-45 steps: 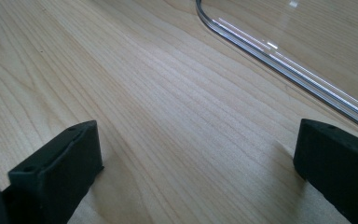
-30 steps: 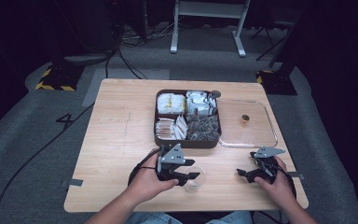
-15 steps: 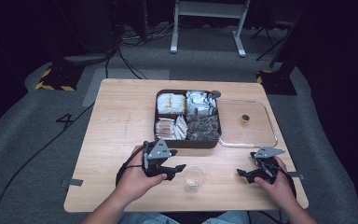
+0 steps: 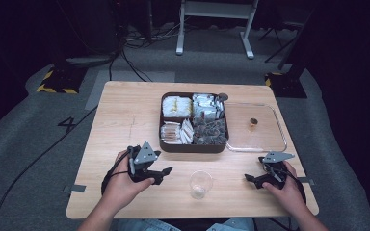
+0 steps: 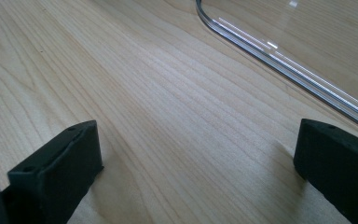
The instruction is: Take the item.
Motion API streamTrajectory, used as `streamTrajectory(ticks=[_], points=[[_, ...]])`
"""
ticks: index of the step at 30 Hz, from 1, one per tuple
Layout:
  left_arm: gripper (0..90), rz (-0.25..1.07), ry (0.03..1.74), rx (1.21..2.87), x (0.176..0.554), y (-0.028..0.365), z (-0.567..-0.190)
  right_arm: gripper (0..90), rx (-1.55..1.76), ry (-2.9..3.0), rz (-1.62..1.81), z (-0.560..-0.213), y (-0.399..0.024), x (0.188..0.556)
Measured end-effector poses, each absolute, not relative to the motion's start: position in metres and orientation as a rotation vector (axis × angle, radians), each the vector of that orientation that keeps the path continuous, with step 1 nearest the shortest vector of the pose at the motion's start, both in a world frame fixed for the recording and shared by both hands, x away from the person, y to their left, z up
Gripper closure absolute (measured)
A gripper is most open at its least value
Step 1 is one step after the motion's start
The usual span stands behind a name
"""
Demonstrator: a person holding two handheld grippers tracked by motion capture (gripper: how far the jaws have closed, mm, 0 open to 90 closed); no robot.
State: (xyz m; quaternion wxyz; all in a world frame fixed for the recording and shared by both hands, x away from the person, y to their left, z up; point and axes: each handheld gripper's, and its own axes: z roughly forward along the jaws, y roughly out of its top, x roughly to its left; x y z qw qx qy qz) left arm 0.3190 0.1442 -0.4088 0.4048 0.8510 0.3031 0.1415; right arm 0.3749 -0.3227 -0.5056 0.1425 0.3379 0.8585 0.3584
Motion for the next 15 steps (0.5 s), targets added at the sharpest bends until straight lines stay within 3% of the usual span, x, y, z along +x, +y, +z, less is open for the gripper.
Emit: streamTrajectory(ticks=[15], points=[[29.7,0.349,0.905,2.241,0.326,0.177,-0.452,0.8,0.971,2.477,1.036,-0.506,-0.323,0.375]])
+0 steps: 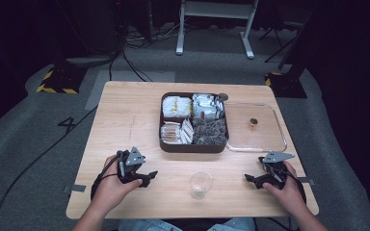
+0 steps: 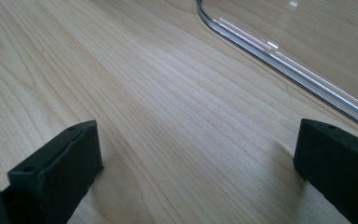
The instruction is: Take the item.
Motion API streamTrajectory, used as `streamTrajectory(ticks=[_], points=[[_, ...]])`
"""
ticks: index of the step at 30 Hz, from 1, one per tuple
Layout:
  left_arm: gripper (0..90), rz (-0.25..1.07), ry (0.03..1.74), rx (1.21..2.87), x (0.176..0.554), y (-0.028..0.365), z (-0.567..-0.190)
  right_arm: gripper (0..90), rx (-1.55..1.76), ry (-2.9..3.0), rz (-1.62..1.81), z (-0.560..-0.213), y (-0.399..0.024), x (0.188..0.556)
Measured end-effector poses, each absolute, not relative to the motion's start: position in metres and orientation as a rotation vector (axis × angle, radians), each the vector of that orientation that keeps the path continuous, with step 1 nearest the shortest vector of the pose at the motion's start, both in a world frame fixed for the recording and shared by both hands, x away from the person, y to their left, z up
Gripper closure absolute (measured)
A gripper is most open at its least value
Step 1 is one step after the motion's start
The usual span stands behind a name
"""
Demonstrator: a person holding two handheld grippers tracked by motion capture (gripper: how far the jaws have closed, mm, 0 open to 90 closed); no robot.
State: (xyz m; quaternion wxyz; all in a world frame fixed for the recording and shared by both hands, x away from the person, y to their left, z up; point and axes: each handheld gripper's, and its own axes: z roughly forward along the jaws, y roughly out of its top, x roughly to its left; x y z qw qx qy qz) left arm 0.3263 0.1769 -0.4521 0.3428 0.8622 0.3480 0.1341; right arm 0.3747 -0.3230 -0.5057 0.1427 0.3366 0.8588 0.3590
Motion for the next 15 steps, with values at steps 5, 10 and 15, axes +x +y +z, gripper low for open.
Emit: streamTrajectory(ticks=[5,10,15], points=[[29.2,0.353,0.96,2.28,0.328,0.188,-0.466,0.8,0.971,2.477,1.035,-0.506,-0.323,0.375],[28.7,0.351,0.996,2.322,0.33,0.194,-0.481,0.8,0.971,2.477,1.035,-0.506,-0.323,0.375],[26.5,0.344,1.01,2.32,0.333,0.199,-0.492,0.8,0.971,2.477,1.035,-0.506,-0.323,0.375]])
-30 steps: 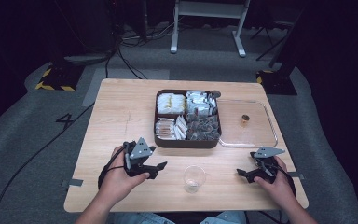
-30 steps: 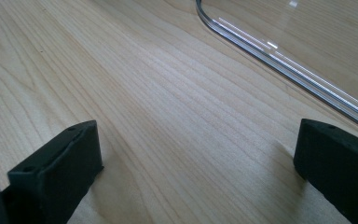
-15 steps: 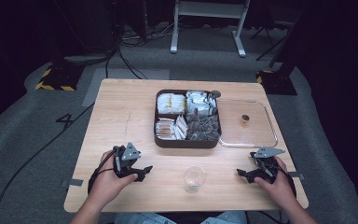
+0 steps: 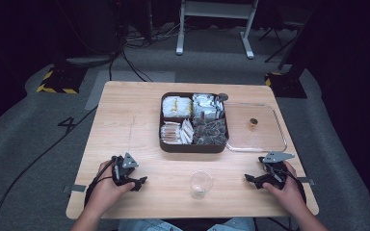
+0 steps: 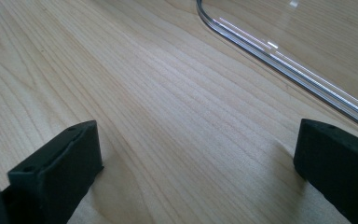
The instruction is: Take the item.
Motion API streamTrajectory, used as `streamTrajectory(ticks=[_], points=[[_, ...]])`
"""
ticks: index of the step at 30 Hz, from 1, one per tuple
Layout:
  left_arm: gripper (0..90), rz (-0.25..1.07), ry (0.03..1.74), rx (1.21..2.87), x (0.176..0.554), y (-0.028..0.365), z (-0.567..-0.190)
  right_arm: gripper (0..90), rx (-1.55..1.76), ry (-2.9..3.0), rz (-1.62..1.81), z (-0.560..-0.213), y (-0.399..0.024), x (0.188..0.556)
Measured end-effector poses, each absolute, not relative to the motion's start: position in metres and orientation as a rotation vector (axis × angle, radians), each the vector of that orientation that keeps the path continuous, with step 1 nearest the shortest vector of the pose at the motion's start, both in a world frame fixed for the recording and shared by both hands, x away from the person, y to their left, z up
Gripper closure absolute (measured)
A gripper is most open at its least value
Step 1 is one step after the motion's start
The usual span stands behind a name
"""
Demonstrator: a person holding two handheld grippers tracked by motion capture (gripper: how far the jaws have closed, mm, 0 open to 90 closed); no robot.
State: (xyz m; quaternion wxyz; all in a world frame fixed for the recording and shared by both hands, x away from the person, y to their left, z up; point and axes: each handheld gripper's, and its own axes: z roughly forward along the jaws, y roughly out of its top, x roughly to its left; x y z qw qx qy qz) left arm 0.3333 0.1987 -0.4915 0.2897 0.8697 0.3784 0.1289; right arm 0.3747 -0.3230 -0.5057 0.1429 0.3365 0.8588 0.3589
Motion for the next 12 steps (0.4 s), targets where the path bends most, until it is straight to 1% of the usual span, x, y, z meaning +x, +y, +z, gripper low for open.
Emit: streamTrajectory(ticks=[4,7,12], points=[[21.1,0.342,0.999,2.262,0.333,0.201,-0.498,0.8,0.971,2.477,1.035,-0.506,-0.323,0.375],[14.7,0.356,0.97,2.208,0.332,0.204,-0.504,0.8,0.971,2.477,1.035,-0.506,-0.323,0.375],[15.0,0.357,0.961,2.209,0.333,0.205,-0.504,0.8,0.971,2.477,1.035,-0.506,-0.323,0.375]])
